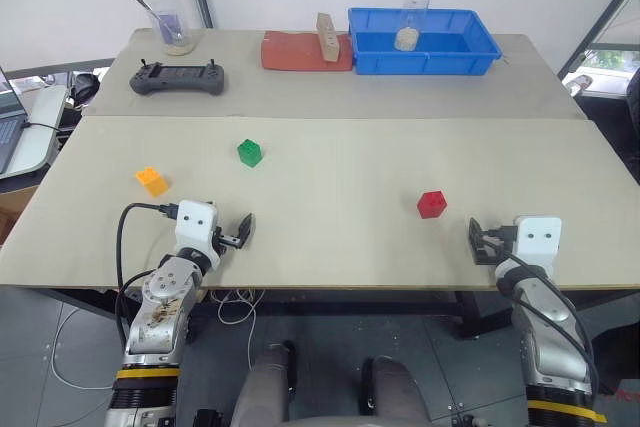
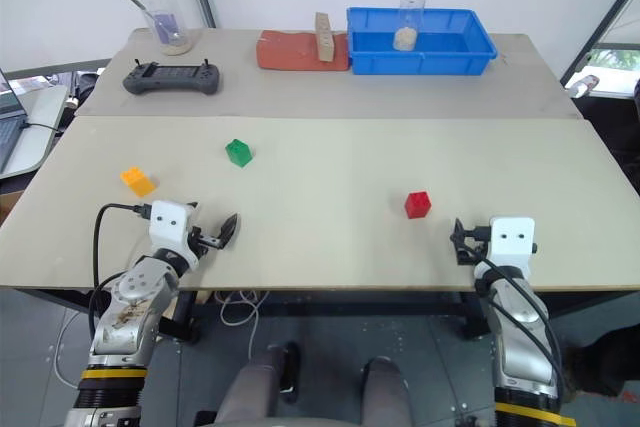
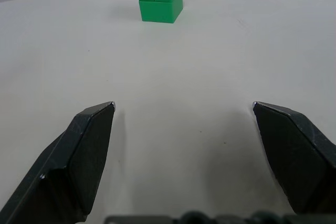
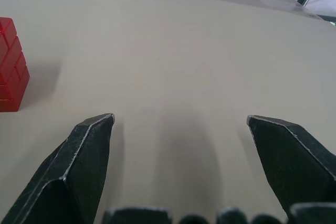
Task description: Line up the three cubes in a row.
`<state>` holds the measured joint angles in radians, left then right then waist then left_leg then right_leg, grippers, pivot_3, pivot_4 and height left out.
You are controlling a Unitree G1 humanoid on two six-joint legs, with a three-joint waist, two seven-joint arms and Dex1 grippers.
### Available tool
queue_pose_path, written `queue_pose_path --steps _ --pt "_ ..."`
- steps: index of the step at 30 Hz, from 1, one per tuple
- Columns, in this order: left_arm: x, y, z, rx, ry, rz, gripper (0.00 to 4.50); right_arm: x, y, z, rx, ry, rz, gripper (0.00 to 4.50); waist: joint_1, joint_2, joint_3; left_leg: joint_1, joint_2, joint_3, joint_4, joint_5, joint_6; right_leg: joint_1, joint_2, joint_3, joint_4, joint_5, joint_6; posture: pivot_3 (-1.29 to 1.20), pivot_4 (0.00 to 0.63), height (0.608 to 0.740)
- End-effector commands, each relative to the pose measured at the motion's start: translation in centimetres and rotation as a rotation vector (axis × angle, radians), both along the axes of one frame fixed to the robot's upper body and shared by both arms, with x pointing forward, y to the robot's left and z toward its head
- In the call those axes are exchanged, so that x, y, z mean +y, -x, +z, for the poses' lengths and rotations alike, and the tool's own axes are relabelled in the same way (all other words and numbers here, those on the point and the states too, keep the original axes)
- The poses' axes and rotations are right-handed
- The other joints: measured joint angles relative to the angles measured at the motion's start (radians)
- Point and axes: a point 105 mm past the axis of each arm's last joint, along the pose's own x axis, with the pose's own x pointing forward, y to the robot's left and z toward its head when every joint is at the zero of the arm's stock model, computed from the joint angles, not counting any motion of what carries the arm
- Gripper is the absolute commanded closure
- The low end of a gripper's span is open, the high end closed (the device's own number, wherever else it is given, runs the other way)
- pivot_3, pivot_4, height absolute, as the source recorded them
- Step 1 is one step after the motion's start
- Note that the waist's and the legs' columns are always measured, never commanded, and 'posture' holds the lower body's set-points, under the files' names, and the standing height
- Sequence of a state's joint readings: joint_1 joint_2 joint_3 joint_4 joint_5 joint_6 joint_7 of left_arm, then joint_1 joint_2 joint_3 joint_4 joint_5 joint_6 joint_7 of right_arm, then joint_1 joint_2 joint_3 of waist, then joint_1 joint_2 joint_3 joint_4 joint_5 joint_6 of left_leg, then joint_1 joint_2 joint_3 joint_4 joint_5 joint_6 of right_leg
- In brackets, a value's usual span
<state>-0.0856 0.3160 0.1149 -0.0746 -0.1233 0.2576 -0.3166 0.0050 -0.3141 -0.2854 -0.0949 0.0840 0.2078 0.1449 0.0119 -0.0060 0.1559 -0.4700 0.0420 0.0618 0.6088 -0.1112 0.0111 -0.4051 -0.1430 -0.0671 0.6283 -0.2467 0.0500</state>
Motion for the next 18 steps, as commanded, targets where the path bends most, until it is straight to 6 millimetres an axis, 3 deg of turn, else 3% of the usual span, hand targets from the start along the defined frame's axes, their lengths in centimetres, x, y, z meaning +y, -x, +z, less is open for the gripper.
queue_pose_path --steps 1,3,6,12,18 --pt "0.0 -0.1 0.8 -0.023 0.000 -0.011 0.02 0.3 0.0 1.4 -0.054 0.014 0.024 0.00 0.000 0.000 0.000 0.000 0.000 0.000 0.000 0.000 0.000 0.000 0.000 0.000 0.000 0.000 0.000 0.00 0.150 0.740" --pt "0.0 -0.2 1.2 -0.033 -0.006 -0.038 0.02 1.0 0.4 1.2 -0.046 0.015 0.056 0.00 0.000 0.000 0.000 0.000 0.000 0.000 0.000 0.000 0.000 0.000 0.000 0.000 0.000 0.000 0.000 0.00 0.150 0.740" --pt "-1.6 -0.1 3.2 -0.065 0.024 -0.206 0.02 2.9 0.8 1.4 -0.045 0.022 0.135 0.00 0.000 0.000 0.000 0.000 0.002 0.000 0.000 0.000 0.000 0.000 0.002 0.000 0.000 0.000 0.000 0.00 0.150 0.740" --pt "-7.8 1.0 8.1 -0.091 -0.075 -0.775 0.02 7.2 0.6 1.7 -0.039 -0.026 0.289 0.00 0.003 0.000 0.000 -0.001 0.007 0.000 0.000 0.000 0.000 -0.001 0.007 0.000 -0.002 0.000 -0.007 0.00 0.150 0.740" --pt "-11.4 1.5 12.2 -0.158 -0.076 -1.019 0.02 8.5 -0.9 2.0 -0.055 -0.067 0.253 0.00 -0.002 0.000 0.000 -0.002 0.008 0.001 0.001 0.000 0.000 0.000 0.010 0.004 -0.002 0.001 -0.007 0.00 0.150 0.740"
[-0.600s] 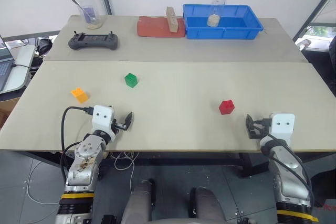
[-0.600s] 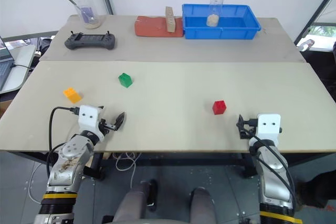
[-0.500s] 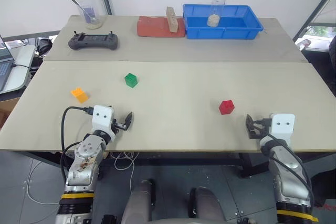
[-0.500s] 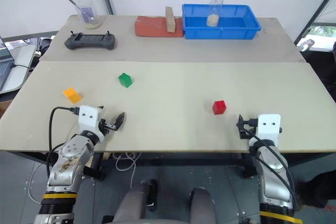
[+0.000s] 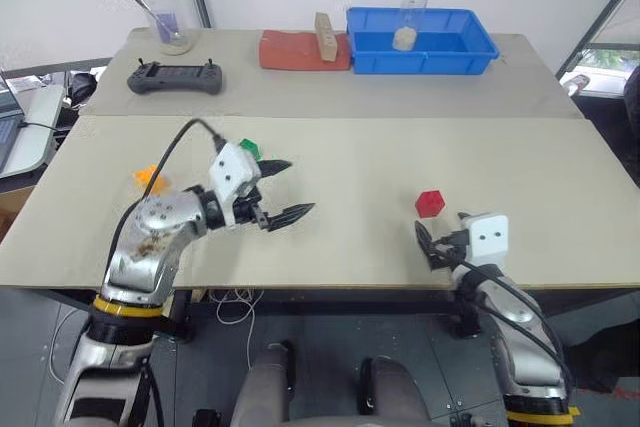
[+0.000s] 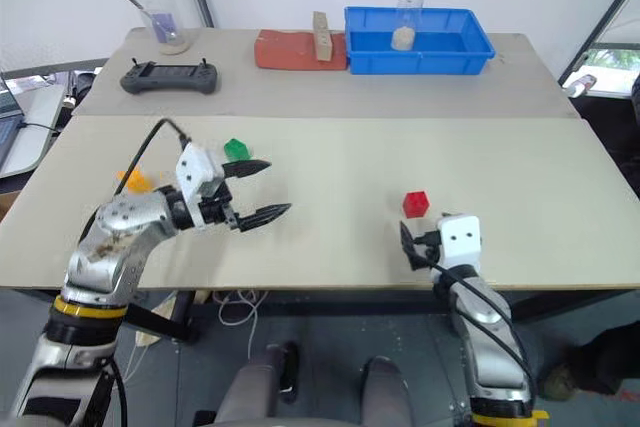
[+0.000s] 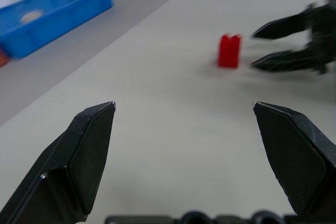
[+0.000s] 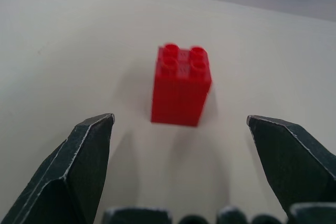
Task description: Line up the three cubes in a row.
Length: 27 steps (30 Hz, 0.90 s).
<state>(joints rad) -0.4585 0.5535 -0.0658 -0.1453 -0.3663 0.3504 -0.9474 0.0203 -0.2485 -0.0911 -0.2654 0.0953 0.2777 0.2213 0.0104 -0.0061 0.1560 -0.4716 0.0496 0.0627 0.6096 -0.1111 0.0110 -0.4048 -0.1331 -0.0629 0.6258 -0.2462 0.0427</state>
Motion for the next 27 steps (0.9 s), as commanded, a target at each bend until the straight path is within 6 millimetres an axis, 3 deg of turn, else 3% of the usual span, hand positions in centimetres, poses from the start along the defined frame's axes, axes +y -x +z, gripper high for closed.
queue_pose_path --steps 1,3,10,13,20,24,27 --pt "-2.1 0.9 2.8 -0.034 0.048 -0.138 0.02 0.1 -1.0 1.2 -0.043 -0.026 -0.052 0.00 -0.001 0.000 0.000 -0.001 0.000 0.000 0.000 0.000 0.000 0.000 0.001 0.001 0.001 0.001 0.001 0.00 0.150 0.740" --pt "-2.7 0.9 3.7 -0.044 0.062 -0.171 0.02 0.6 -1.6 1.3 -0.047 -0.048 -0.066 0.00 -0.001 -0.001 0.000 -0.001 0.001 -0.001 0.001 0.000 0.000 0.000 0.003 0.001 0.002 0.003 0.005 0.00 0.150 0.740" --pt "-2.7 1.3 3.7 -0.034 0.049 -0.208 0.02 1.2 -2.7 1.3 -0.058 -0.052 -0.069 0.00 -0.004 -0.001 0.000 -0.001 0.000 -0.001 0.001 0.003 0.005 0.000 0.004 0.002 0.003 0.003 0.005 0.00 0.150 0.740" --pt "-2.5 1.3 3.6 -0.034 0.044 -0.201 0.00 1.0 -2.8 1.1 -0.056 -0.040 -0.070 0.79 -0.001 -0.001 0.000 -0.001 0.001 -0.001 0.001 0.003 0.005 0.000 0.004 0.002 0.003 0.003 0.005 0.00 0.150 0.740" --pt "-2.2 1.5 3.4 -0.035 0.040 -0.190 0.00 0.8 -2.7 1.1 -0.059 -0.021 -0.047 3.11 -0.002 -0.001 0.000 -0.001 0.001 -0.001 0.001 0.003 0.004 0.000 0.004 0.003 0.003 0.003 0.005 0.00 0.150 0.740" --pt "-1.9 1.8 2.9 -0.028 0.030 -0.190 0.00 1.1 -3.1 2.4 -0.061 -0.004 0.065 3.12 -0.003 -0.001 0.000 -0.001 0.001 -0.001 0.001 0.003 0.004 0.000 0.004 0.004 0.003 0.003 0.005 0.00 0.150 0.740" --pt "-1.0 2.3 2.1 -0.020 0.004 -0.200 0.00 3.2 -3.5 4.1 -0.041 0.038 0.353 3.12 -0.007 0.000 0.001 -0.001 0.001 0.000 0.001 0.003 0.004 -0.001 0.004 0.005 0.003 0.003 0.005 0.00 0.150 0.740"
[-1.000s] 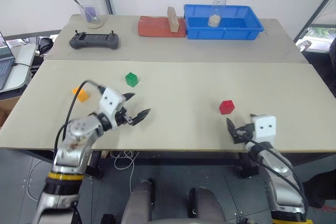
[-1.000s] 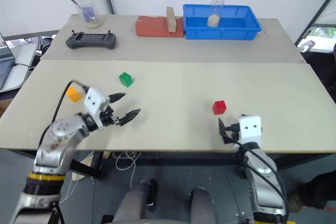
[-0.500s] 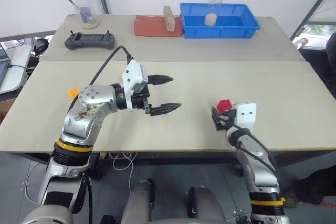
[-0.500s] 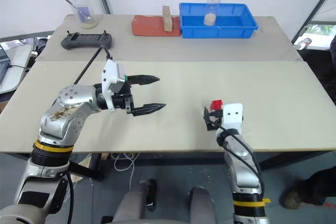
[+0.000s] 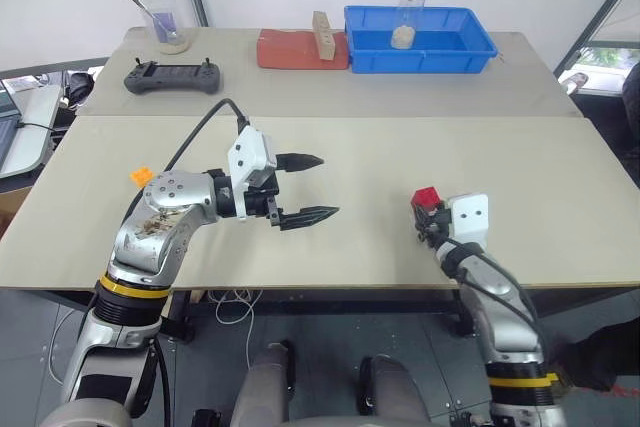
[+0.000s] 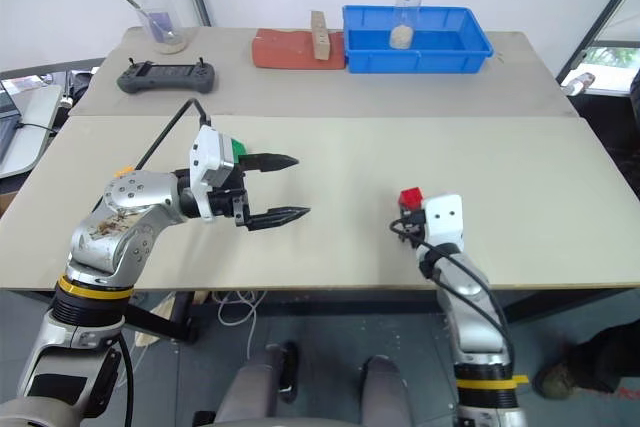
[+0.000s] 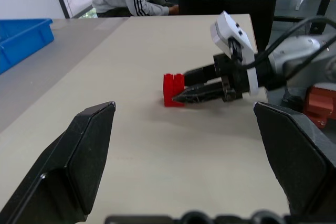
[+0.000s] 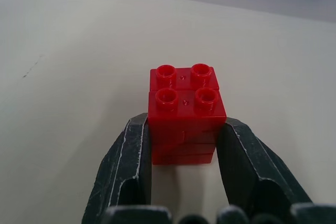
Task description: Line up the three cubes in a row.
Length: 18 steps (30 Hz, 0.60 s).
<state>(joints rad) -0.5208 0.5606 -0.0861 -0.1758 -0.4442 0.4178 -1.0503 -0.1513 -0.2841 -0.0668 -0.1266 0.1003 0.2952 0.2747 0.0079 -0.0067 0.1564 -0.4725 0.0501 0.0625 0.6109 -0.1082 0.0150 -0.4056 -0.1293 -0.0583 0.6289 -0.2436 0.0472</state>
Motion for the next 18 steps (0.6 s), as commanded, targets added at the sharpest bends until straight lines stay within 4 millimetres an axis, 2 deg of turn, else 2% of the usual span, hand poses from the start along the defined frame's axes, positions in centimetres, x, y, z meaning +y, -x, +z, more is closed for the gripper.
queue_pose_path --steps 1,5,8,11,18 --pt "1.1 1.1 0.3 -0.046 -0.008 -0.032 0.00 3.0 -0.3 3.4 -0.020 0.028 0.383 3.12 -0.008 0.000 0.000 0.001 0.000 0.001 0.000 0.000 0.000 0.000 0.000 0.002 0.000 0.000 0.000 0.00 0.150 0.740" --pt "2.7 1.8 -1.3 -0.031 -0.029 -0.021 0.00 5.5 0.4 3.0 0.085 0.098 0.800 3.12 -0.017 -0.001 0.001 0.004 0.001 0.001 -0.001 0.001 0.001 0.001 0.002 0.003 0.000 0.000 -0.001 0.00 0.150 0.740" --pt "3.3 2.5 -2.2 -0.026 -0.036 -0.006 0.00 6.4 1.0 1.4 0.151 0.179 1.033 3.12 -0.018 -0.002 0.001 0.004 0.002 0.000 -0.001 0.001 0.001 0.001 0.003 0.004 0.000 0.000 -0.001 0.00 0.150 0.740" --pt "3.7 3.2 -2.5 -0.023 -0.032 0.018 0.00 6.2 0.8 0.8 0.171 0.234 1.137 3.12 -0.014 -0.002 0.002 0.003 0.001 0.001 -0.001 0.001 0.002 0.000 0.003 0.004 0.000 0.000 -0.001 0.00 0.150 0.740" --pt "4.2 5.2 -3.1 0.007 -0.047 0.026 0.00 3.0 -0.2 0.1 0.248 0.325 1.189 3.12 -0.010 -0.003 0.003 0.003 0.001 0.003 0.000 -0.002 -0.004 0.000 0.003 0.006 -0.001 0.000 -0.001 0.00 0.150 0.740"
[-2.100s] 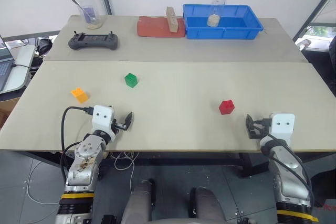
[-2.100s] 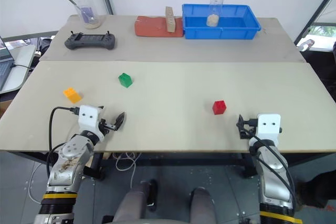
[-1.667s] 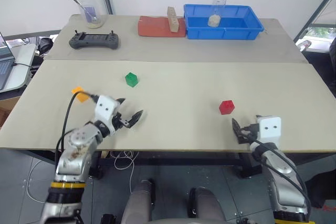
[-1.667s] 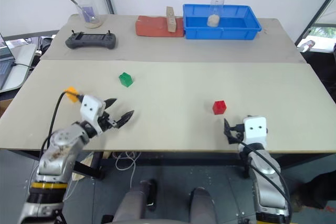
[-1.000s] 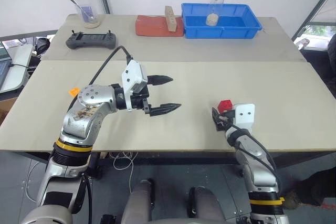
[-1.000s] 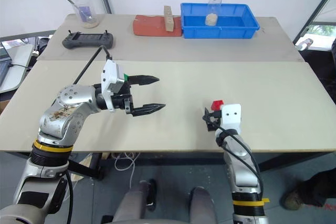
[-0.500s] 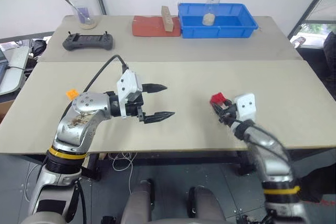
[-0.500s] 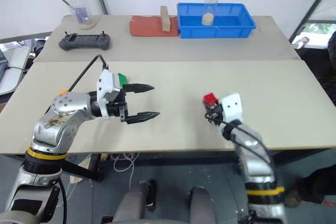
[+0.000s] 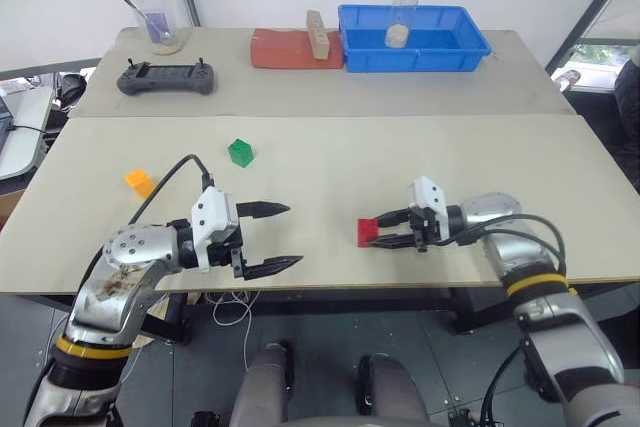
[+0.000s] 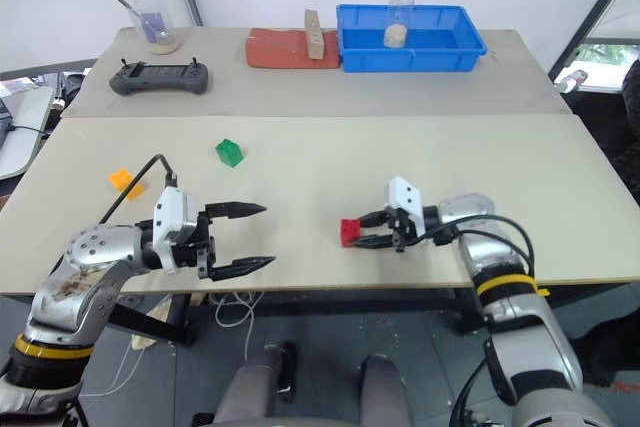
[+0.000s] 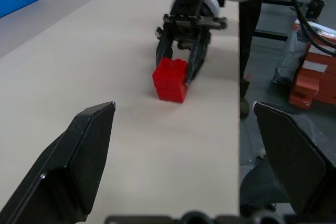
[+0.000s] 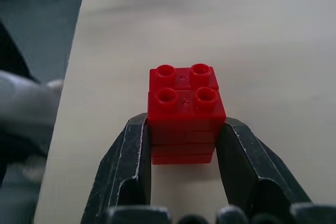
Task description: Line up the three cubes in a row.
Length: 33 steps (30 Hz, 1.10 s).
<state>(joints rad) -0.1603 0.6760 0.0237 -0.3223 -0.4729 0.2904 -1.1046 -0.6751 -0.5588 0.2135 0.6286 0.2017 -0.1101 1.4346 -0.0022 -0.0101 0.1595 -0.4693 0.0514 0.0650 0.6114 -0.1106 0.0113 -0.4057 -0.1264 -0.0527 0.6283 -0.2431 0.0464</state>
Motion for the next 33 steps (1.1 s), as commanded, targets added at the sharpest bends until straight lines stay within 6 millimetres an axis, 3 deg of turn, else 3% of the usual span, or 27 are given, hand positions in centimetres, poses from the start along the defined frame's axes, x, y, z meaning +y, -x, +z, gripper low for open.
queue_pose_path --steps 1,8,10,16,22,25,28,31,33 --pt "-0.1 0.9 1.1 -0.038 -0.001 -0.021 0.00 -1.8 -0.2 0.1 -0.007 0.049 0.018 3.12 0.001 0.000 0.000 0.001 0.000 0.000 0.000 0.000 0.000 0.000 0.000 0.000 0.000 0.000 0.000 0.00 0.150 0.740" --pt "-0.6 1.3 0.7 -0.023 -0.007 -0.032 0.00 -2.8 -0.4 -0.3 0.037 0.097 0.026 3.12 0.006 0.000 0.000 0.001 0.000 0.001 0.000 0.000 0.000 0.000 0.000 0.001 0.000 0.000 -0.001 0.00 0.150 0.740" --pt "-0.6 1.2 0.6 -0.022 -0.006 -0.032 0.00 -2.9 -0.6 -0.3 0.034 0.105 0.019 2.09 0.008 0.000 0.000 0.001 0.000 0.001 0.000 0.000 0.000 0.000 0.000 0.000 0.000 0.001 -0.002 0.00 0.150 0.740" --pt "-0.6 0.9 0.1 -0.010 0.000 -0.020 0.00 -4.1 -0.3 0.2 0.041 0.138 0.021 0.03 0.009 0.000 0.000 0.002 0.000 0.003 0.000 0.000 0.000 0.000 0.000 0.002 0.001 0.002 -0.003 0.00 0.150 0.740" --pt "0.5 -1.2 -1.5 0.009 0.048 0.157 0.00 -4.3 0.0 2.4 0.001 0.103 -0.020 0.03 0.011 0.000 0.000 0.002 0.000 0.003 0.000 0.000 0.000 0.000 0.000 0.003 0.001 0.002 -0.003 0.00 0.150 0.740" --pt "2.8 -4.9 -2.1 -0.039 0.135 0.486 0.00 -2.2 -0.2 5.6 -0.068 -0.036 -0.138 0.03 0.014 0.000 0.000 0.002 0.000 0.003 0.000 0.000 0.000 -0.001 0.000 0.003 0.001 0.005 -0.003 0.00 0.150 0.740" --pt "4.7 -7.2 -2.9 -0.083 0.176 0.746 0.00 -0.1 1.0 8.3 -0.099 -0.158 -0.239 0.03 0.016 0.000 0.000 0.001 0.000 0.002 0.001 0.000 0.000 -0.001 0.000 0.004 0.003 0.007 -0.005 0.00 0.150 0.740" --pt "6.0 -9.0 -3.1 -0.094 0.231 0.929 0.00 1.9 2.7 10.0 -0.097 -0.237 -0.302 0.03 0.021 -0.001 0.000 0.001 0.000 0.002 0.001 0.000 0.000 -0.001 0.000 0.003 0.003 0.007 -0.005 0.00 0.150 0.740" --pt "6.0 -10.1 -3.4 -0.082 0.249 0.958 0.00 3.3 4.1 10.6 -0.099 -0.256 -0.303 0.03 0.028 -0.001 0.000 0.000 0.000 0.002 0.001 0.000 0.000 -0.001 0.000 0.003 0.002 0.007 -0.005 0.00 0.150 0.740"
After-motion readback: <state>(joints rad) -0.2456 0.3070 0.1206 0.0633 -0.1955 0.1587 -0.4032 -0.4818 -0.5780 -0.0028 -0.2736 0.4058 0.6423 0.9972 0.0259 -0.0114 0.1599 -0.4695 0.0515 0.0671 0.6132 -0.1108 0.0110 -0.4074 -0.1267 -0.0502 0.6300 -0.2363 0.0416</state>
